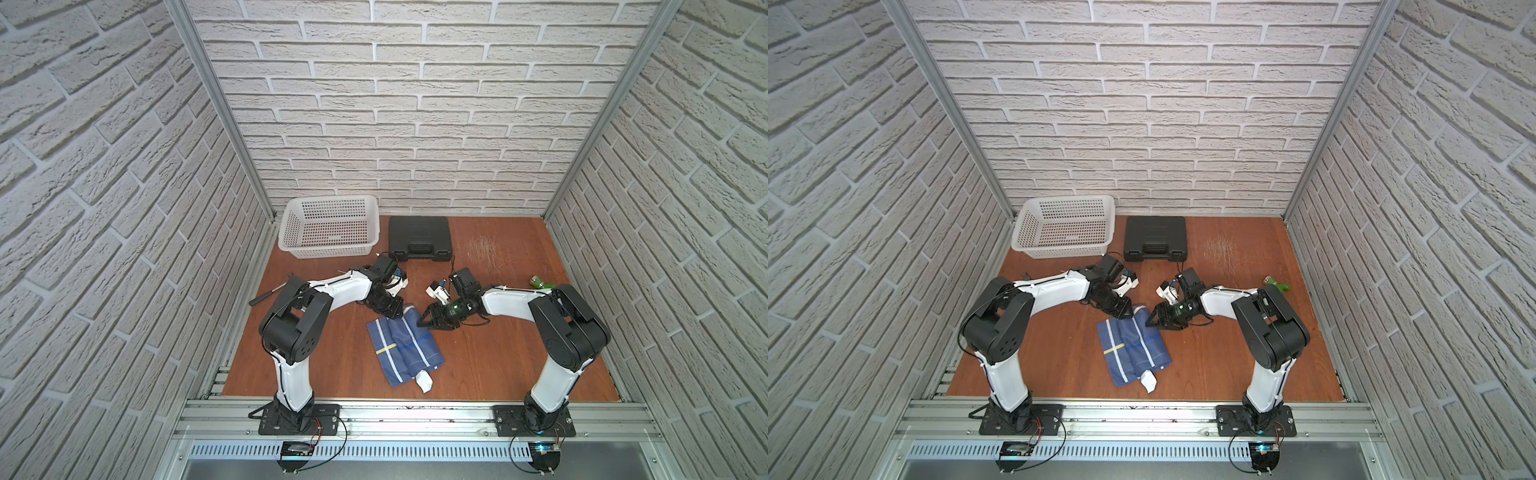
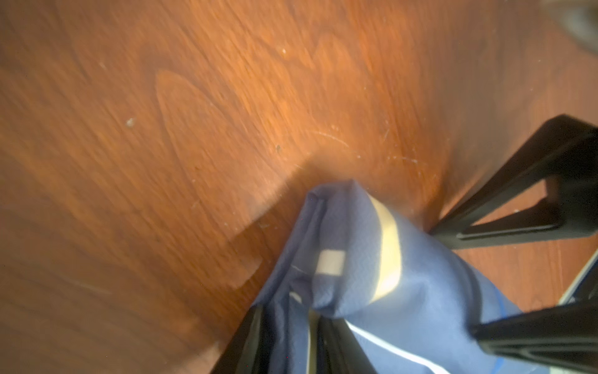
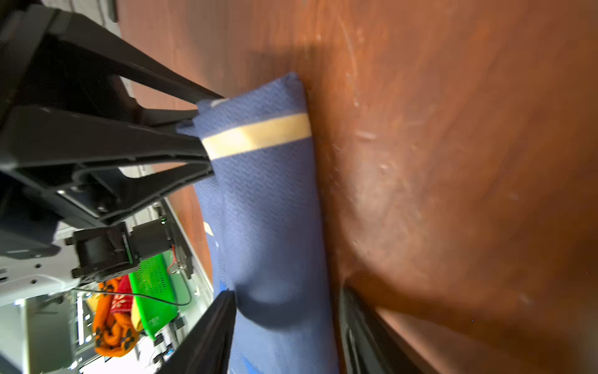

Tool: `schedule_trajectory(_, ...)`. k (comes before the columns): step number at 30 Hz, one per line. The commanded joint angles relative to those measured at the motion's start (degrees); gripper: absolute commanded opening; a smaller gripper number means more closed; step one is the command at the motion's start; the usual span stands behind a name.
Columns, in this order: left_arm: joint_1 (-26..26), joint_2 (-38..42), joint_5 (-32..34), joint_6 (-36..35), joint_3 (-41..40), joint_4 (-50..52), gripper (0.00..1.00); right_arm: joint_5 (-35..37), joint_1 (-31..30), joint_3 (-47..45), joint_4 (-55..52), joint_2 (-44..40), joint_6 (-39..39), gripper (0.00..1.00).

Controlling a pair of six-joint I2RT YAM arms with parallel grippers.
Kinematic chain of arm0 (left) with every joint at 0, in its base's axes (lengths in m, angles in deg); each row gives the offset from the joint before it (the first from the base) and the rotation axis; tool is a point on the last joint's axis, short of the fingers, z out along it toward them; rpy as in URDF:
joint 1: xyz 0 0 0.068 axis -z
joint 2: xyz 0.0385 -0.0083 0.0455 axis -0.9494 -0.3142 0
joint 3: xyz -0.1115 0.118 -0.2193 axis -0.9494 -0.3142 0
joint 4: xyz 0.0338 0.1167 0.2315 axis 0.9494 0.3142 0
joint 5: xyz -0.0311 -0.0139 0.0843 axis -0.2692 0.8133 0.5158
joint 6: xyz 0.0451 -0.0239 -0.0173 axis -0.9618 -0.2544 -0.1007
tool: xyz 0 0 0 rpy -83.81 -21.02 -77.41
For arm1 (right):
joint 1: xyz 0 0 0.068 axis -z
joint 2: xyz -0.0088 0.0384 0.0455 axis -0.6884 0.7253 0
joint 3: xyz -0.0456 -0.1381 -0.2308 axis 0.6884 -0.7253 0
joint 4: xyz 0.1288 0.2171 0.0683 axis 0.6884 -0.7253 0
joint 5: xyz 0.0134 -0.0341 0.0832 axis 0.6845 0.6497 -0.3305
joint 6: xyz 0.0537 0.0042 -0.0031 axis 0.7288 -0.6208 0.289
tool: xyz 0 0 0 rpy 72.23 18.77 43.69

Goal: Roll up the pillowcase
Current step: Roll the pillowcase at the center of the board.

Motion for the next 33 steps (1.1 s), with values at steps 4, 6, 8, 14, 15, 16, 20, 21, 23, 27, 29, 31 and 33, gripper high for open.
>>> schedule_trajectory(4,-0.13,-0.77,-0.98,-1.07,-1.88,2.02,0.34,-3.62,-0.62,-2.11,7.98,4.49,4.61,0.53)
schedule_trajectory(6,-0.15,-0.76,-0.97,-1.1,-1.98,2.13,0.34,-4.69,-0.6,-2.69,10.66,4.51,5.92,0.49)
schedule_trajectory(8,-0.29,-0.69,-1.06,-1.12,-2.06,2.26,0.34,-4.97,-0.47,-2.73,11.12,4.37,6.29,0.4)
schedule_trajectory(14,-0.3,0.86,-1.06,0.01,-1.24,2.18,0.36,-4.28,-0.33,-3.0,11.9,2.58,6.75,0.09)
schedule_trajectory(15,-0.25,1.32,-1.05,0.37,-0.89,2.18,0.38,-3.27,-0.25,-2.67,10.12,1.75,5.5,0.07)
schedule_trajectory(16,-0.4,1.98,-1.02,0.72,-0.47,2.25,0.4,-2.06,-0.25,-2.28,7.6,0.75,3.76,0.06)
schedule_trajectory(20,-0.51,4.86,-1.41,2.24,1.41,2.44,0.5,6.56,0.02,-0.11,-4.58,-4.25,-3.78,0.02)
schedule_trajectory(21,-0.57,5.4,-1.53,2.66,1.81,2.44,0.52,8.96,-0.05,0.27,-7.15,-5.34,-5.53,0.02)
schedule_trajectory(23,-0.75,6.63,-1.77,3.4,2.6,2.53,0.57,14.85,-0.14,1.12,-12.34,-7.86,-8.34,0.02)
schedule_trajectory(27,-1.33,8.42,-1.65,4.18,2.86,2.44,0.59,25.93,-0.33,3.21,-20.05,-12.34,-9.96,0.02)
schedule_trajectory(29,-1.6,8.9,-1.68,4.28,2.37,2.28,0.59,32.48,-1.54,4.94,-24.25,-13.84,-10.22,0.02)
schedule_trajectory(31,-1.81,9.23,-1.69,4.36,1.66,2.18,0.6,38.76,-3.56,6.51,-27.38,-14.86,-9.82,0.02)
schedule_trajectory(33,-1.89,9.34,-1.64,4.51,0.99,2.01,0.6,43.89,-5.61,8.69,-30.88,-14.85,-8.54,0.04)
